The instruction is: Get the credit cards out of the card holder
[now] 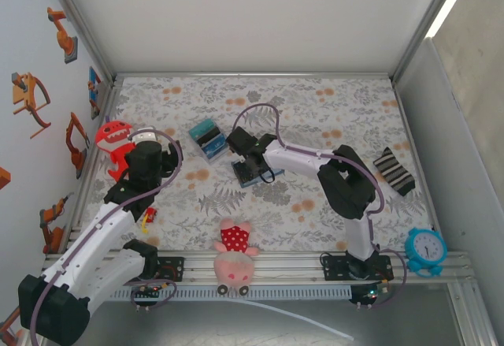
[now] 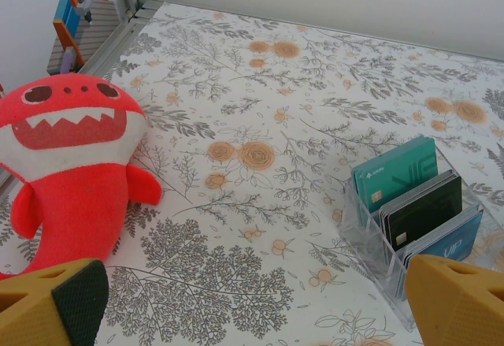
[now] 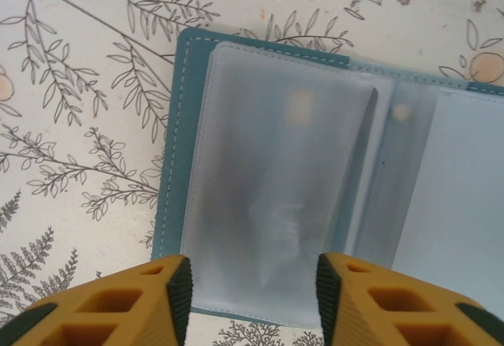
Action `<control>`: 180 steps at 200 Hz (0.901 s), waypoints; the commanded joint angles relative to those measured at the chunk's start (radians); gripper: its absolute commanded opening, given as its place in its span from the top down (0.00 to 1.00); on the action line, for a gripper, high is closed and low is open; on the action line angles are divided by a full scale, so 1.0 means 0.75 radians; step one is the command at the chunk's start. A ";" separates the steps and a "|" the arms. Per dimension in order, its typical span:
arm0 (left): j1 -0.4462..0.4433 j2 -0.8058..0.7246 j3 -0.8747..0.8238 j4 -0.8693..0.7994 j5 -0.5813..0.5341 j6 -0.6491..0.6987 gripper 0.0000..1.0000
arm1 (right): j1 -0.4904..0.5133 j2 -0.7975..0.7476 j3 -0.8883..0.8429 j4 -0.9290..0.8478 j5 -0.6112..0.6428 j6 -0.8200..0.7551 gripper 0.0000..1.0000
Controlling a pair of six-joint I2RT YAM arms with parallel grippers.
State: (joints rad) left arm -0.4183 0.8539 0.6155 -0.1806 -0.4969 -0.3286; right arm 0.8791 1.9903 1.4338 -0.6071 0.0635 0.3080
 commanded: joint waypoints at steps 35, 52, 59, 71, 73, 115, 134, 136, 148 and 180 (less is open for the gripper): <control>0.006 -0.006 0.043 -0.009 0.018 0.005 0.03 | -0.002 -0.009 -0.028 0.027 -0.062 0.004 0.44; 0.006 -0.004 0.043 -0.009 0.024 0.005 0.03 | -0.003 0.010 -0.020 0.023 -0.043 0.001 0.44; 0.007 -0.005 0.042 -0.009 0.024 0.005 0.03 | -0.003 0.018 -0.018 0.022 -0.035 0.001 0.43; 0.006 -0.005 0.043 -0.011 0.025 0.004 0.03 | -0.005 0.028 -0.016 0.022 -0.022 0.001 0.43; 0.006 -0.006 0.042 -0.011 0.024 0.005 0.03 | -0.007 0.031 -0.016 0.020 -0.021 0.003 0.43; 0.006 -0.015 0.043 -0.014 0.025 0.007 0.03 | -0.042 0.056 -0.030 0.043 -0.058 0.021 0.43; 0.007 -0.013 0.041 -0.014 0.028 0.005 0.03 | -0.062 0.062 -0.048 0.068 -0.099 0.027 0.44; 0.006 -0.011 0.042 -0.014 0.027 0.004 0.03 | -0.062 0.063 -0.048 0.068 -0.102 0.028 0.44; 0.006 -0.011 0.041 -0.012 0.028 0.005 0.03 | -0.066 0.070 -0.050 0.067 -0.106 0.027 0.44; 0.006 -0.007 0.044 -0.008 0.029 0.005 0.03 | -0.081 0.080 -0.061 0.073 -0.132 0.038 0.50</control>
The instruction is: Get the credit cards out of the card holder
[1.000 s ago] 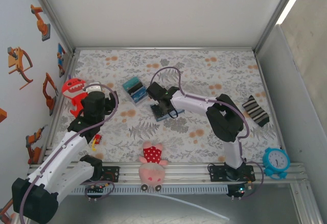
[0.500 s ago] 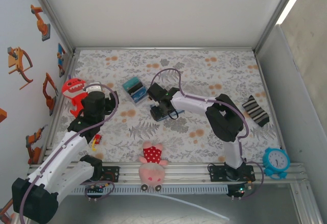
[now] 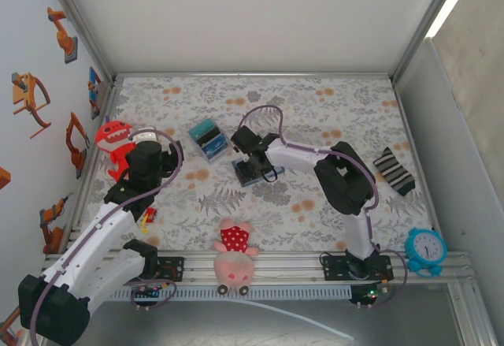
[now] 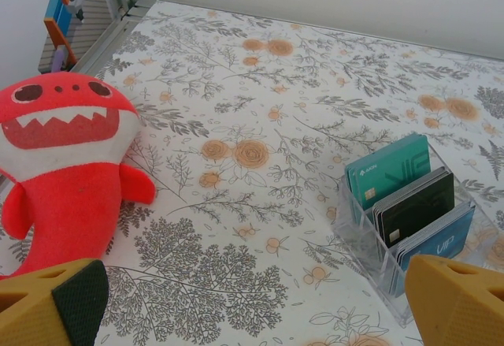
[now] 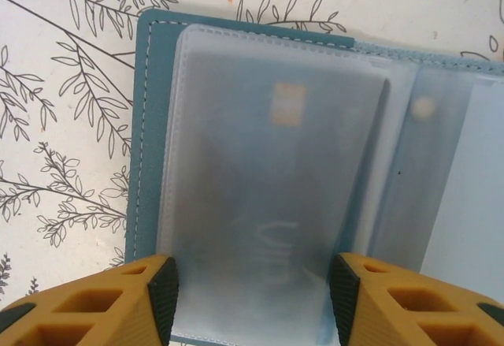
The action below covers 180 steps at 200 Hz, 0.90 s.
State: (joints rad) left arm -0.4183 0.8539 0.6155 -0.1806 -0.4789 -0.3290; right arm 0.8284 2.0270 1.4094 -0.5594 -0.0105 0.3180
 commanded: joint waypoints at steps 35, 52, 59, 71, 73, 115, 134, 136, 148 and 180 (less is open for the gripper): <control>0.006 -0.011 0.045 -0.008 0.015 0.003 0.03 | -0.037 0.015 -0.065 0.058 -0.134 0.039 0.57; 0.007 -0.016 0.045 -0.008 0.020 0.003 0.03 | -0.037 0.014 -0.068 0.060 -0.177 0.036 0.62; 0.006 -0.017 0.046 -0.009 0.022 0.003 0.03 | -0.037 0.014 -0.072 0.064 -0.201 0.032 0.64; 0.007 -0.019 0.050 -0.010 0.027 0.004 0.03 | -0.036 0.006 -0.084 0.075 -0.246 0.033 0.67; 0.006 -0.019 0.050 -0.012 0.029 0.004 0.03 | -0.037 0.002 -0.087 0.075 -0.251 0.033 0.67; 0.006 -0.023 0.055 -0.011 0.042 0.001 0.03 | -0.033 -0.086 -0.159 0.094 -0.356 0.047 0.76; 0.006 -0.019 0.055 -0.001 0.047 0.001 0.03 | -0.033 -0.131 -0.185 0.103 -0.352 0.057 0.74; 0.006 -0.019 0.055 -0.001 0.047 0.001 0.03 | -0.033 -0.136 -0.185 0.102 -0.348 0.057 0.73; 0.005 -0.011 0.058 0.006 0.053 -0.001 0.03 | -0.033 -0.151 -0.186 0.094 -0.313 0.057 0.68; 0.006 0.004 0.074 0.005 0.060 -0.004 0.03 | -0.026 -0.158 -0.150 0.040 -0.166 0.062 0.59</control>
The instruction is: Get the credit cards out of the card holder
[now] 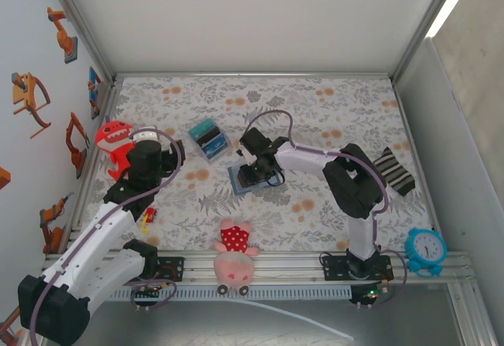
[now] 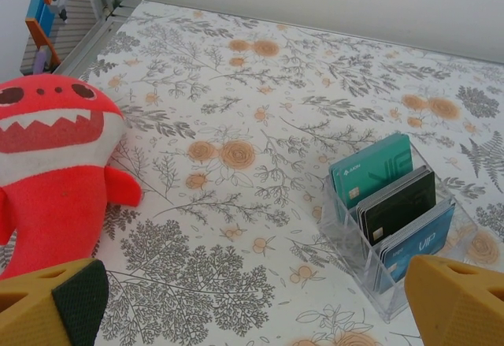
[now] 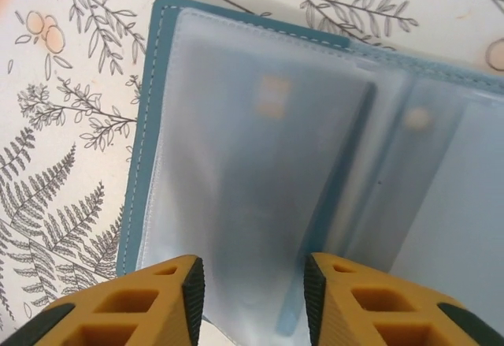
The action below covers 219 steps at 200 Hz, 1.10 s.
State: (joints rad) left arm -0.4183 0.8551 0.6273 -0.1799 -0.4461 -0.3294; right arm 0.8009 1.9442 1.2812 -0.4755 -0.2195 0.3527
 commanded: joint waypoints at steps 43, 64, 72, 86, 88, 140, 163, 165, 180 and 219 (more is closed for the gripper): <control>0.006 -0.009 0.062 0.004 0.006 0.005 0.03 | 0.072 -0.075 0.066 -0.111 0.266 0.009 0.59; 0.006 -0.005 0.061 0.006 0.002 0.008 0.03 | 0.118 -0.079 0.083 -0.122 0.319 -0.001 0.59; 0.007 -0.004 0.059 0.006 0.002 0.007 0.03 | 0.135 -0.073 0.091 -0.128 0.336 -0.013 0.58; 0.006 0.003 0.059 0.006 0.006 0.006 0.03 | 0.154 -0.060 0.107 -0.142 0.350 -0.027 0.57; 0.006 0.003 0.060 0.006 0.006 0.006 0.03 | 0.158 -0.058 0.110 -0.142 0.350 -0.030 0.57; 0.006 0.013 0.060 0.008 0.008 0.002 0.03 | 0.186 0.015 0.145 -0.150 0.320 -0.066 0.56; 0.007 0.019 0.059 0.006 0.006 0.000 0.03 | 0.187 0.042 0.154 -0.144 0.305 -0.075 0.57; 0.006 0.019 0.059 0.006 0.007 0.001 0.03 | 0.189 0.041 0.155 -0.144 0.303 -0.075 0.57; 0.005 0.022 0.060 0.005 0.007 0.000 0.03 | 0.192 0.056 0.158 -0.144 0.303 -0.076 0.55; 0.005 0.029 0.062 0.006 0.009 -0.004 0.03 | 0.197 0.080 0.144 -0.154 0.309 -0.079 0.50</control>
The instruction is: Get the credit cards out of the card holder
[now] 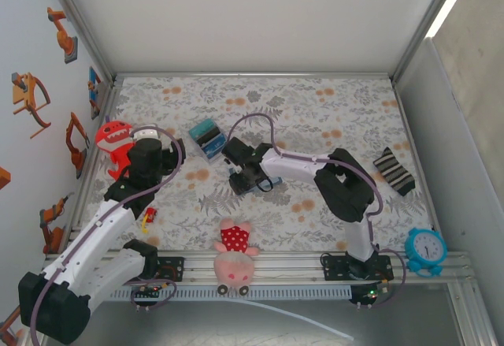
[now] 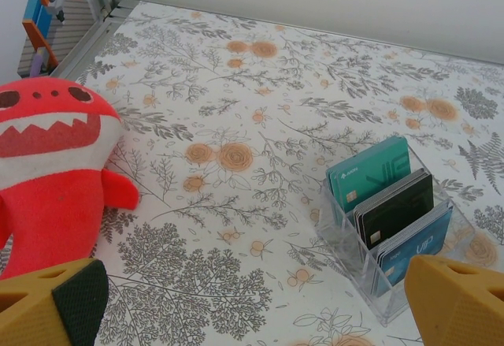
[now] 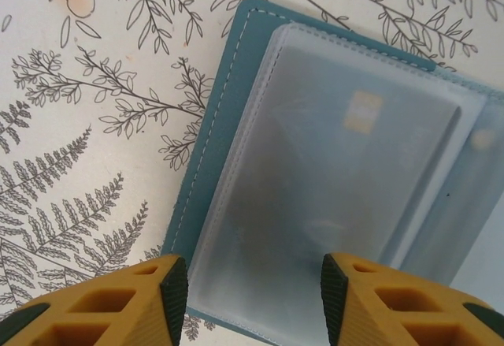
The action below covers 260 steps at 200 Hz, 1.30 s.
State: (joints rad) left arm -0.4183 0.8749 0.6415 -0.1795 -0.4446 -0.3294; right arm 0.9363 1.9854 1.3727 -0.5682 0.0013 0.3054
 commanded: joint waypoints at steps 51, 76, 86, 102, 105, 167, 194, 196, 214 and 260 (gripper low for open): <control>0.007 0.013 0.046 0.011 0.025 -0.016 0.03 | 0.032 0.061 -0.030 -0.052 0.056 -0.005 0.50; 0.006 0.015 0.045 0.014 0.028 -0.019 0.03 | 0.032 0.063 -0.066 -0.041 0.079 0.004 0.52; 0.005 0.014 0.048 0.014 0.030 -0.018 0.03 | 0.032 0.062 -0.078 -0.032 0.084 0.006 0.54; 0.005 0.015 0.049 0.011 0.032 -0.018 0.03 | 0.031 0.065 -0.089 -0.017 0.081 0.008 0.57; 0.005 0.014 0.049 0.012 0.033 -0.019 0.03 | 0.032 0.065 -0.091 -0.014 0.080 0.010 0.58; 0.005 -0.015 0.049 -0.009 0.026 -0.017 0.03 | 0.030 0.007 -0.090 0.003 0.105 0.012 0.70; 0.006 -0.025 0.045 -0.011 0.028 -0.017 0.03 | 0.031 -0.044 -0.082 0.005 0.163 0.021 0.77; 0.007 -0.028 0.045 -0.012 0.028 -0.017 0.03 | 0.030 -0.048 -0.082 0.005 0.167 0.022 0.77; 0.007 -0.031 0.045 -0.010 0.029 -0.017 0.03 | 0.030 -0.073 -0.073 0.002 0.217 0.029 0.78; 0.006 -0.035 0.057 -0.011 0.017 -0.015 0.03 | 0.030 -0.122 -0.064 -0.013 0.342 0.041 0.73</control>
State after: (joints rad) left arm -0.4183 0.8665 0.6437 -0.1806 -0.4259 -0.3302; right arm 0.9573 1.9537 1.3319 -0.5465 0.1715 0.3187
